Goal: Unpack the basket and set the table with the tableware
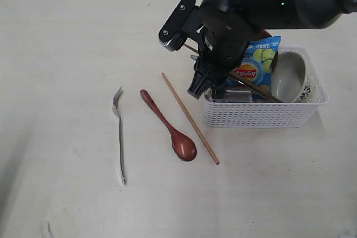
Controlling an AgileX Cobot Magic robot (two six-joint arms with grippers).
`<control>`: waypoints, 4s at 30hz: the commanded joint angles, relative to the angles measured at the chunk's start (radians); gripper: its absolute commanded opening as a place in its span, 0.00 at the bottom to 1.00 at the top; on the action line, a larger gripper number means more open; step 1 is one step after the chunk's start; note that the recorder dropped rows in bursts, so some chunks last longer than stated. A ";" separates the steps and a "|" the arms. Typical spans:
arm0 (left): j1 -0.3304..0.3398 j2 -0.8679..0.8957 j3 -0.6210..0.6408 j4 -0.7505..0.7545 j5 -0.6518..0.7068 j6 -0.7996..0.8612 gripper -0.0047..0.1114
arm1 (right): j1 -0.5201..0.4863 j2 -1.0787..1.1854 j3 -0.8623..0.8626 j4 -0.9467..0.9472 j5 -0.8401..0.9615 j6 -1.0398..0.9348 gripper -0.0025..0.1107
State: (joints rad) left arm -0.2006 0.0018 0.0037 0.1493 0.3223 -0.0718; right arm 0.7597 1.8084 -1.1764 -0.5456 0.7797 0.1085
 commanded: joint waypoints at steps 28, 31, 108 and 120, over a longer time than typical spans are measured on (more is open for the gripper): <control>0.002 -0.002 -0.004 0.005 -0.001 0.004 0.04 | 0.001 0.079 0.009 -0.162 -0.044 0.060 0.02; 0.002 -0.002 -0.004 0.005 -0.001 0.004 0.04 | 0.001 0.079 0.009 -0.167 -0.041 0.062 0.02; 0.002 -0.002 -0.004 0.003 -0.001 0.004 0.04 | 0.079 0.208 -0.275 0.835 -0.066 -0.068 0.02; 0.002 -0.002 -0.004 0.003 -0.001 0.004 0.04 | 0.079 0.218 -0.277 1.034 -0.112 -0.027 0.02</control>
State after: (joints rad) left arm -0.2006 0.0018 0.0037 0.1493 0.3223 -0.0718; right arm 0.8433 2.0294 -1.4468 0.4739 0.6518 0.0833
